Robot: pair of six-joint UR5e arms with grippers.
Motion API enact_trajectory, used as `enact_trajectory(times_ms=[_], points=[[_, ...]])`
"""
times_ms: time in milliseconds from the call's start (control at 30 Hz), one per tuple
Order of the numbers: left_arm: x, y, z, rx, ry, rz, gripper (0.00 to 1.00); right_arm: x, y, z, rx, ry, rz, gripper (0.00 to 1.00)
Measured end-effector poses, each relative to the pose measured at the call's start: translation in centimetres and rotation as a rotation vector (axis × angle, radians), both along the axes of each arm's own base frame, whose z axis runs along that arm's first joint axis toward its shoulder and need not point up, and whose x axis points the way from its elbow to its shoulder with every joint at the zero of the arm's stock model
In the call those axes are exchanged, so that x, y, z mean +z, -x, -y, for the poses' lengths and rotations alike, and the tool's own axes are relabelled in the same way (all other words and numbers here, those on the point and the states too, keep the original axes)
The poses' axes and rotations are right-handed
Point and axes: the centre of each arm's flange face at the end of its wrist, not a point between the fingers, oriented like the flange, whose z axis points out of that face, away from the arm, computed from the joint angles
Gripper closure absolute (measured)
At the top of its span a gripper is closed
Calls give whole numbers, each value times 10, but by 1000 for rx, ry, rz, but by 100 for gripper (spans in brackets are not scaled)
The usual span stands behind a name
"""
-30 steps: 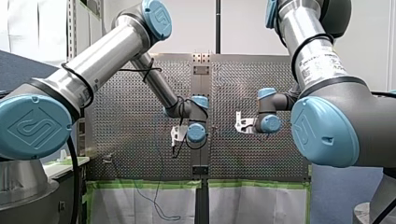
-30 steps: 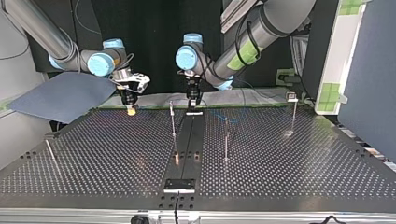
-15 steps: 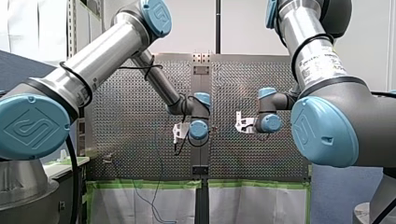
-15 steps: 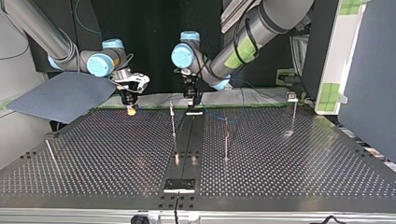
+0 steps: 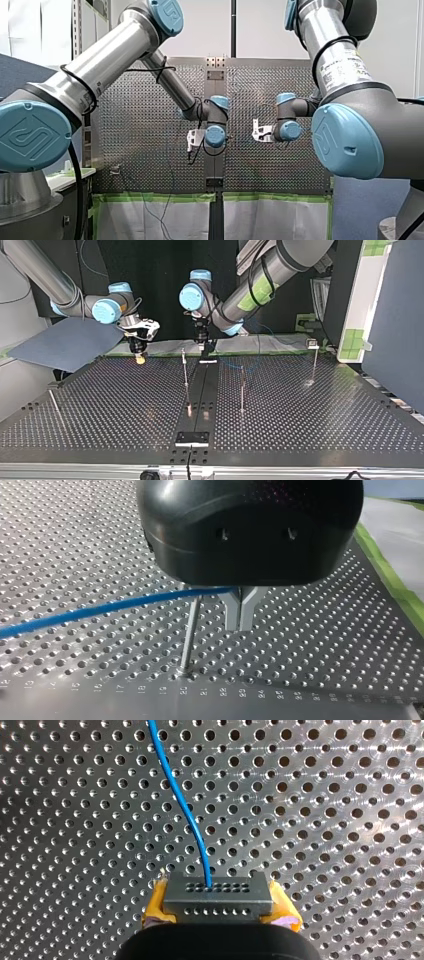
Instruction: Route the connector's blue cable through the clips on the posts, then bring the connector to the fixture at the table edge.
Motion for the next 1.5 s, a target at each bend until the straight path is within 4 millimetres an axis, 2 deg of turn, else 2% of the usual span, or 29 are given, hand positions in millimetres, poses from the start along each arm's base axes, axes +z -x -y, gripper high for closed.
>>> enact_trajectory(times_ms=[467,900,1233,1500], points=[[4,-7,1,-4,13,23,100,3,3,6,-8,8,3,100],[8,-26,-2,-37,41,49,100,4,3,7,-9,11,7,100],[-12,-42,-9,-23,37,15,100,4,2,6,7,11,10,100],[-6,-56,-10,-23,50,22,100,5,3,8,6,16,14,100]])
